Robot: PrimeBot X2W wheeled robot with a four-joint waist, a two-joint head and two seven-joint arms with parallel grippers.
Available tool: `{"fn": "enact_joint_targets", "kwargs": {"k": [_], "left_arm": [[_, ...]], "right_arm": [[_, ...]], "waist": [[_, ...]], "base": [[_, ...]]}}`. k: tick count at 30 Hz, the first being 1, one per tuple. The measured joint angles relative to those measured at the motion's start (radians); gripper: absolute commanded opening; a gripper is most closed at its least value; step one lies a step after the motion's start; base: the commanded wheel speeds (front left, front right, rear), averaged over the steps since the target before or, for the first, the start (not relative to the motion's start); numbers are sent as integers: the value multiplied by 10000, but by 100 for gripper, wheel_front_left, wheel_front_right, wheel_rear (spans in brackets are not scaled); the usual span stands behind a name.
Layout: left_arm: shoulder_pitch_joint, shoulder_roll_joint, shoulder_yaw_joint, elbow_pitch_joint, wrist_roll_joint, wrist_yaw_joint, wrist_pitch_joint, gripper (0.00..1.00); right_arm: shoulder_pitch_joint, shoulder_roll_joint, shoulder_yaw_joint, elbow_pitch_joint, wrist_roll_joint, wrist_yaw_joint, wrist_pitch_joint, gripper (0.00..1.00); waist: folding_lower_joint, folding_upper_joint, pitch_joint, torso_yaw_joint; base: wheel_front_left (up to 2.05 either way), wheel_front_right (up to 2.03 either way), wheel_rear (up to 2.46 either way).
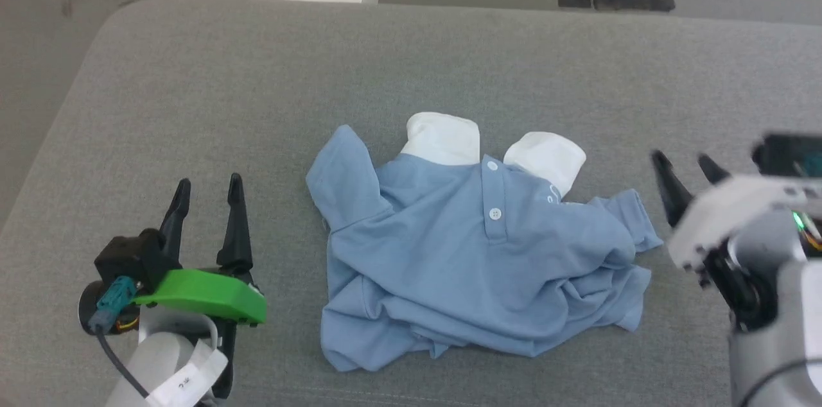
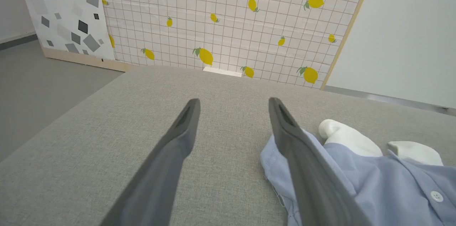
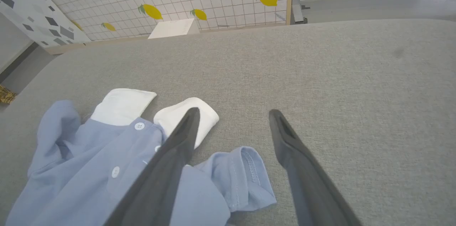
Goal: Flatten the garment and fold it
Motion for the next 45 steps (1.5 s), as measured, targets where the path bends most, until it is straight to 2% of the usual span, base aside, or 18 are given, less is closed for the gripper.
{"fn": "enact_joint_targets", "kwargs": {"k": [4, 10, 14, 19, 26, 27, 28, 31, 35, 45], "left_arm": [[-261, -232, 90, -31, 215, -123, -12, 100], [-730, -740, 138, -52, 437, -520, -13, 100], [-959, -986, 151, 15, 738, -732, -13, 100], [-1056, -1223, 291, 150, 905, -959, -40, 100], [-1064, -1367, 472, 357, 1018, -1177, -42, 100], [-1065, -1409, 483, 389, 1057, -1214, -42, 100], [-1069, -1444, 483, 414, 1085, -1252, -42, 100], [-1094, -1547, 476, 537, 1248, -1340, -42, 100], [-1155, -1588, 489, 614, 1296, -1427, -42, 100], [-1411, -1766, 364, 811, 1390, -1684, -42, 100]], "right_arm": [[-1440, -182, 1083, 568, -389, 0, 1072, 100], [-3434, -802, 2196, 2731, -1252, 0, 2587, 100], [-3998, -1043, 2721, 3848, -1764, 0, 3252, 100], [-4059, -1154, 3214, 4782, -1967, 0, 3344, 100], [-4343, -1266, 3985, 5083, -1732, -4, 3164, 100], [-4405, -1312, 4046, 5135, -1622, -2, 3150, 34], [-4443, -1336, 4084, 5168, -1553, -2, 3114, 0], [-4567, -1373, 4098, 5252, -1367, 4, 2894, 0], [-5072, -1342, 3609, 5336, -1415, 4, 2299, 0], [-8171, -1087, 2489, 5544, -2629, 4, 1001, 0]], "waist": [[0, 0, 323, 79], [1, 0, 922, 362], [1, 0, 1235, 679], [1, 0, 1596, 1076], [1, 0, 1911, 1290], [1, 0, 1914, 1280], [0, 0, 1908, 1269], [1, 0, 1875, 1240], [1, 0, 1891, 1211], [0, 0, 2053, 1481]], "base": [[0, 0, 0], [0, 0, 0], [0, 0, 0], [0, 0, 0], [0, 0, 0], [0, 0, 0], [0, 0, 0], [0, 0, 0], [0, 0, 0], [0, 0, 0]]}}
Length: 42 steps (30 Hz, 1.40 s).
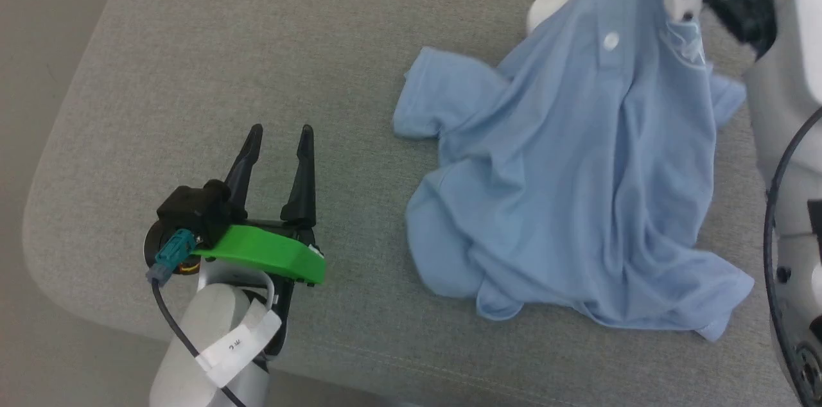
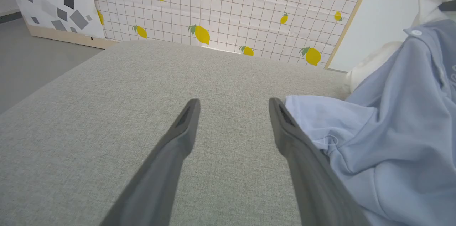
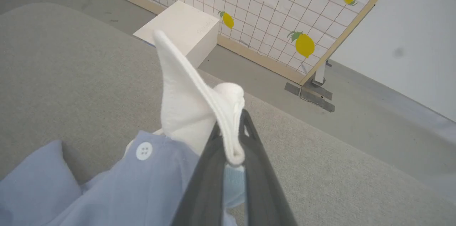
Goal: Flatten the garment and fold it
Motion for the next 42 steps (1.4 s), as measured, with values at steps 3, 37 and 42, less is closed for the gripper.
{"fn": "enact_joint_targets", "kwargs": {"k": [3, 37, 42], "left_arm": [[-54, -33, -8, 59, 15, -17, 0, 100], [824, 8, 201, 830, -79, 121, 328, 100], [1227, 33, 238, 673, -167, 265, 495, 100]], "right_arm": [[-393, 134, -288, 368, -456, -2, -228, 0], [4597, 140, -1430, -94, 2769, -4, -5195, 100], [6760, 309, -2207, -1363, 2851, -4, -5419, 100]], "waist": [[0, 0, 57, 122], [-1, 0, -2117, -823], [-1, 1, -2595, -1210]], "base": [[0, 0, 0], [0, 0, 0], [0, 0, 0]]}}
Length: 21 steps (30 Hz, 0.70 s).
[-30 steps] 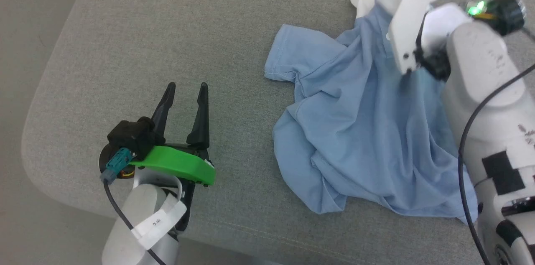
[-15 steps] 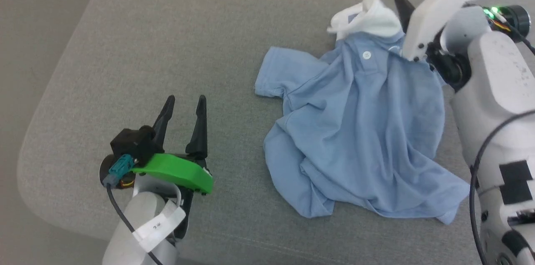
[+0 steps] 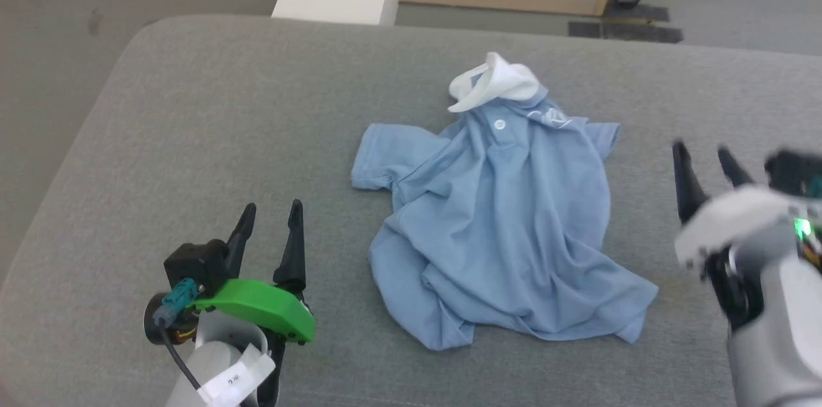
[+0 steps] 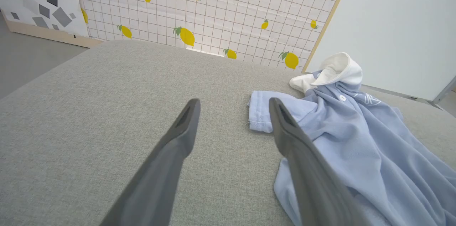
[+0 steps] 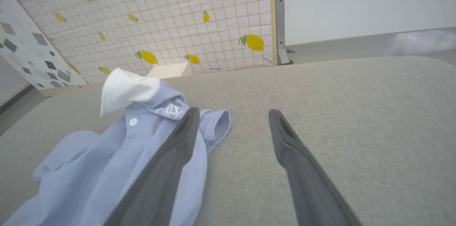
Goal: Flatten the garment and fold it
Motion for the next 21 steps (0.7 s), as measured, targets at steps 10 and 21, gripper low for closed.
{"fn": "enact_joint_targets", "kwargs": {"k": [10, 21], "left_arm": [[218, 21, 40, -157, -132, 176, 240, 100], [-2926, -100, -35, 1726, -953, 671, 3367, 100]], "right_arm": [[2649, 665, -771, -2560, -42, 0, 1011, 100], [2682, 763, -757, -4029, 12, 0, 1697, 100]], "waist": [[0, 0, -363, -621], [0, 0, 294, -960]], "base": [[0, 0, 0], [0, 0, 0]]}}
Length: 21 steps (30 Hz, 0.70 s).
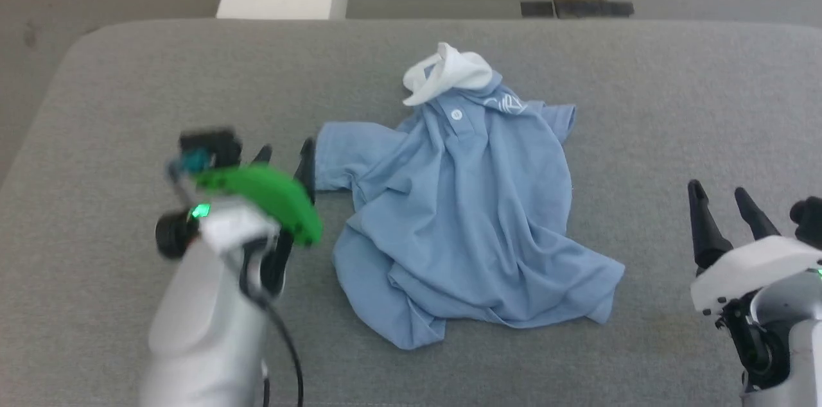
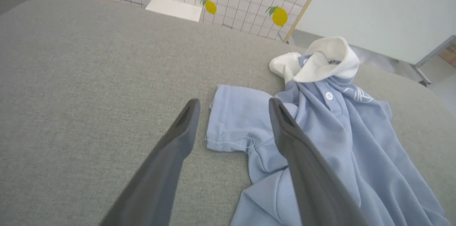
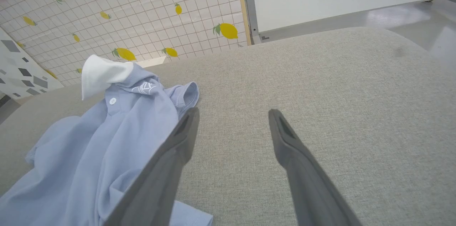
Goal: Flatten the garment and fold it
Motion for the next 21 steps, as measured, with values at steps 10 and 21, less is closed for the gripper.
{"fn": "enact_joint_targets", "kwargs": {"k": [10, 21], "left_arm": [[-3271, 493, -924, 3290, 568, 1055, 4817, 100], [-3731, 554, -1045, 3856, 422, 1244, 5998, 0]], "right_arm": [[-425, 15, 232, -161, 176, 0, -92, 100], [-660, 17, 362, 105, 316, 0, -345, 100]], "waist": [[1, 0, 1305, -804], [0, 0, 1994, -1076]], "base": [[0, 0, 0], [0, 0, 0]]}}
